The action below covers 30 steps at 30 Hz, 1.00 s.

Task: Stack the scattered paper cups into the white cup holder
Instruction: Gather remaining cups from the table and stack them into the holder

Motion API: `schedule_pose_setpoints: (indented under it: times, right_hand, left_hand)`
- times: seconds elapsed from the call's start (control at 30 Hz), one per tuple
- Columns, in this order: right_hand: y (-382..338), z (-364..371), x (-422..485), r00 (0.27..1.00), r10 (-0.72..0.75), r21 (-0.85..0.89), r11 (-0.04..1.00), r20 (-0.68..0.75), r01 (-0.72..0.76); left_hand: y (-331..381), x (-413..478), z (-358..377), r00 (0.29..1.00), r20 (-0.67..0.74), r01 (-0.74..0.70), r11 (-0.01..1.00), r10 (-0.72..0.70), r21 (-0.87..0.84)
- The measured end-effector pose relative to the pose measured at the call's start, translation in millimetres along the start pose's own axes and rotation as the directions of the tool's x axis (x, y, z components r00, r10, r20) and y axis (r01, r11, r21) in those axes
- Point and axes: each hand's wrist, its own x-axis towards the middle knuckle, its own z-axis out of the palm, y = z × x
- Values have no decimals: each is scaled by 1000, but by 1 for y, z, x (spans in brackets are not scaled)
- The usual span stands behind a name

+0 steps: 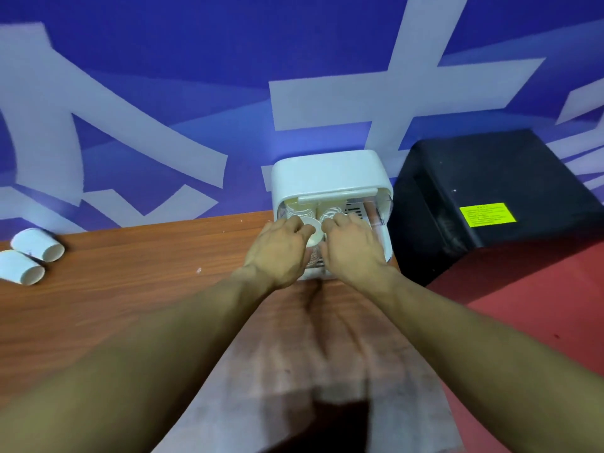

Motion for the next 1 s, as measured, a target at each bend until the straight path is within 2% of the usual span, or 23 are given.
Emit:
schedule_pose_setpoints:
  times: [0.17, 0.3, 0.57, 0.8, 1.0]
  right_hand:
    - [-42, -10, 0, 995, -99, 66, 993, -12, 100]
    - [-98, -9, 4, 976, -217, 72, 974, 24, 215]
    - [-254, -5, 26, 895, -445, 172, 884, 24, 435]
    - [-384, 26, 68, 855, -504, 173, 859, 121, 481]
    - [-486, 69, 115, 835, -488, 190, 872, 255, 452]
  left_hand:
    - [-18, -50, -21, 988, -12, 153, 988, -153, -24]
    - [-54, -107, -26, 948, -14, 316, 948, -317, -21]
    - [-172, -236, -49, 766, -83, 631, 770, -638, -97]
    - [-289, -309, -46, 629, -86, 733, 626, -773, -266]
    - [-395, -349, -16, 546, 1, 769, 501, -838, -397]
